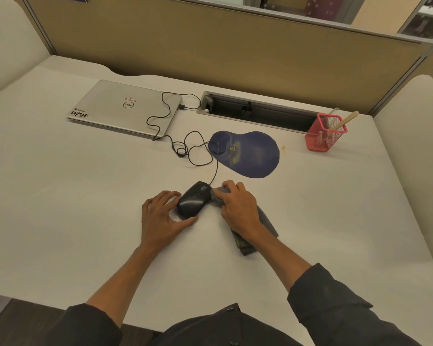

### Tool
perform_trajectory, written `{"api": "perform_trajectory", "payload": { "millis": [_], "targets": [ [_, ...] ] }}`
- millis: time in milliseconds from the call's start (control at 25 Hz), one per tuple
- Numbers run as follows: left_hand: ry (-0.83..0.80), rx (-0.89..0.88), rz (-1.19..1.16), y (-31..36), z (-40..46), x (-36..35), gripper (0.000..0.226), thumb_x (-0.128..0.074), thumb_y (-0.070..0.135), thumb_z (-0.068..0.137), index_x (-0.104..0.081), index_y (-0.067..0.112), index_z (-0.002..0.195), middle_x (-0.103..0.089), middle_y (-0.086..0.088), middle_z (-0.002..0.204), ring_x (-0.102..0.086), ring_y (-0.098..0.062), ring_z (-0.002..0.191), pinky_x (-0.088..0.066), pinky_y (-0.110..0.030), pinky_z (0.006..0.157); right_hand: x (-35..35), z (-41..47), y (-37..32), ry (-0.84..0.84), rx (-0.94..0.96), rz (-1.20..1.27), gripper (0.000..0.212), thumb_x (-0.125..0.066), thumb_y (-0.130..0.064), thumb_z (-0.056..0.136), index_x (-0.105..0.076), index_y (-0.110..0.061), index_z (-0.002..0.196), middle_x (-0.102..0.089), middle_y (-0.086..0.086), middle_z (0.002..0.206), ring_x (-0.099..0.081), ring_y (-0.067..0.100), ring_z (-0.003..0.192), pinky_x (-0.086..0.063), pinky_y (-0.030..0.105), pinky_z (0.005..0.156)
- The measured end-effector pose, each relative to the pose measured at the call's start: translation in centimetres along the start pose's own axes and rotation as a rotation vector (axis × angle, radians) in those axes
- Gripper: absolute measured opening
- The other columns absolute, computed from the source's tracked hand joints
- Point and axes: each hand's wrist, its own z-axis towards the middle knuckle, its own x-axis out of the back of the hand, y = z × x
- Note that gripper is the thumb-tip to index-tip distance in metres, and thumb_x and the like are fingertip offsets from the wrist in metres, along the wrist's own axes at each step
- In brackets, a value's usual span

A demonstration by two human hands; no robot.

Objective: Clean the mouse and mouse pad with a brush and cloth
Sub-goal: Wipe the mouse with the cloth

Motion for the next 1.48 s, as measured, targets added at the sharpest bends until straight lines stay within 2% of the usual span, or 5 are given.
{"api": "perform_trajectory", "payload": {
  "millis": [360,800,1080,1320,1480],
  "targets": [
    [-0.010,0.000,0.006,-0.3,0.1,-0.1,0.068,-0.059,0.073,0.066,-0.068,0.021,0.108,-0.063,0.007,0.117,-0.051,-0.014,0.117,-0.031,-0.039,0.099,0.7,1.5,-1.9,0.008,0.150,0.016,0.043,-0.058,-0.019,0.089,-0.051,-0.026,0.131,-0.048,0.007,0.132,-0.045,0.027,0.109,-0.045,0.036,0.079],
    [-0.019,0.002,0.001,-0.2,0.0,0.0,0.066,-0.062,0.072,0.065,-0.067,0.023,0.109,-0.061,0.010,0.118,-0.051,-0.012,0.117,-0.033,-0.040,0.099,1.0,0.8,0.7,0.005,0.045,-0.022,0.038,-0.056,-0.017,0.090,-0.054,-0.026,0.127,-0.049,0.005,0.130,-0.045,0.025,0.109,-0.045,0.035,0.082],
    [-0.007,-0.011,0.013,0.0,0.1,0.1,0.062,-0.062,0.071,0.066,-0.067,0.024,0.107,-0.061,0.011,0.116,-0.052,-0.011,0.115,-0.034,-0.039,0.097,0.1,0.3,-1.2,-0.005,0.112,0.003,0.050,-0.053,-0.014,0.090,-0.043,-0.027,0.137,-0.045,0.005,0.134,-0.043,0.025,0.108,-0.045,0.035,0.077],
    [-0.012,-0.013,0.004,0.0,0.1,0.2,0.063,-0.062,0.071,0.065,-0.067,0.024,0.106,-0.061,0.011,0.117,-0.051,-0.011,0.116,-0.034,-0.040,0.097,1.4,0.9,0.7,-0.014,0.041,0.004,0.039,-0.051,-0.016,0.091,-0.055,-0.029,0.127,-0.048,0.001,0.129,-0.044,0.022,0.106,-0.046,0.033,0.078],
    [-0.007,-0.016,0.020,-0.2,0.1,0.0,0.065,-0.060,0.072,0.066,-0.068,0.022,0.106,-0.062,0.010,0.117,-0.052,-0.013,0.116,-0.034,-0.041,0.097,1.5,1.7,-2.0,-0.002,0.133,0.038,0.041,-0.057,-0.018,0.089,-0.054,-0.028,0.129,-0.048,0.003,0.133,-0.044,0.024,0.108,-0.045,0.035,0.078]
  ]
}}
